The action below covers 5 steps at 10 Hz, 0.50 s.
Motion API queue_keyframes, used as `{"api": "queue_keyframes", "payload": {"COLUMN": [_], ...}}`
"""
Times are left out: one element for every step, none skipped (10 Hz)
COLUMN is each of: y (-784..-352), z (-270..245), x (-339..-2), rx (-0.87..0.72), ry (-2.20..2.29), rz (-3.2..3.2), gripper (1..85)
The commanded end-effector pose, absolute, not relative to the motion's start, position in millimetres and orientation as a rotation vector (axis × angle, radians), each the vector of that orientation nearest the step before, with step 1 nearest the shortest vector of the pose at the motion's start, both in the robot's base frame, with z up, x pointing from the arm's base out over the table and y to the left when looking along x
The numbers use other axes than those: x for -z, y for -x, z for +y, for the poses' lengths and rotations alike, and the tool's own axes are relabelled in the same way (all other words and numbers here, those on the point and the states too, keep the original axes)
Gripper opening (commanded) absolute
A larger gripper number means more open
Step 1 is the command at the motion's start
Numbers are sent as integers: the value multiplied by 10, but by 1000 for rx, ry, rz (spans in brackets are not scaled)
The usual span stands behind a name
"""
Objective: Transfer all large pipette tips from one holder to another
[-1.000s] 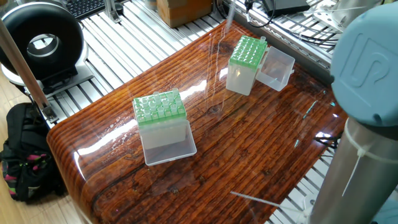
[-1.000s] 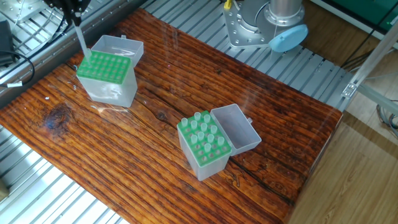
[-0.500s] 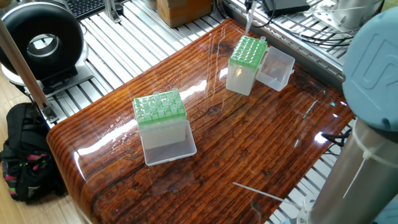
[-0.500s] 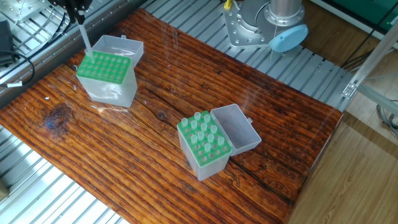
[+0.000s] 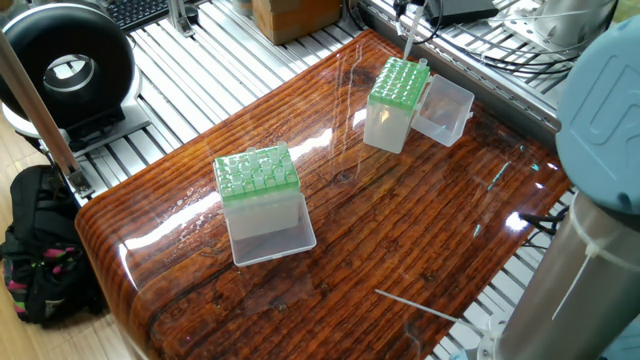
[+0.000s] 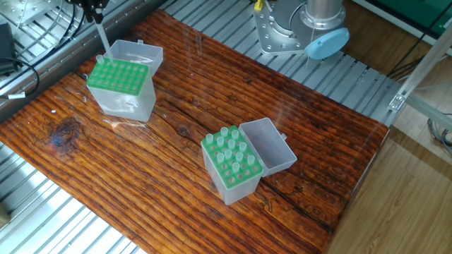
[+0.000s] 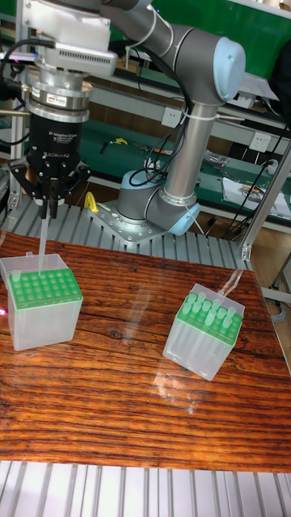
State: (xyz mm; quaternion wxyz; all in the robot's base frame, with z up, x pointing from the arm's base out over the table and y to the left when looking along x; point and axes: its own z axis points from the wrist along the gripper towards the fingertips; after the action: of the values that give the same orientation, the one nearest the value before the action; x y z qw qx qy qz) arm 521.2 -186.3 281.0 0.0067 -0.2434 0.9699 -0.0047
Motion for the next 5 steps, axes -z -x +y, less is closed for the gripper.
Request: {"api": "queue_keyframes", "payload": {"y": [-5120, -5124, -5126, -5133, -5145], "z": [-1925, -1931, -1931, -1930, -1941], "x": [-2777, -2772, -2770, -2768, -2761], "rx": [14, 19, 19, 19, 24], "ry": [769, 769, 769, 768, 768], "rz": [3043, 3044, 3044, 3043, 3042], "gripper": [157, 157, 157, 157, 157]}}
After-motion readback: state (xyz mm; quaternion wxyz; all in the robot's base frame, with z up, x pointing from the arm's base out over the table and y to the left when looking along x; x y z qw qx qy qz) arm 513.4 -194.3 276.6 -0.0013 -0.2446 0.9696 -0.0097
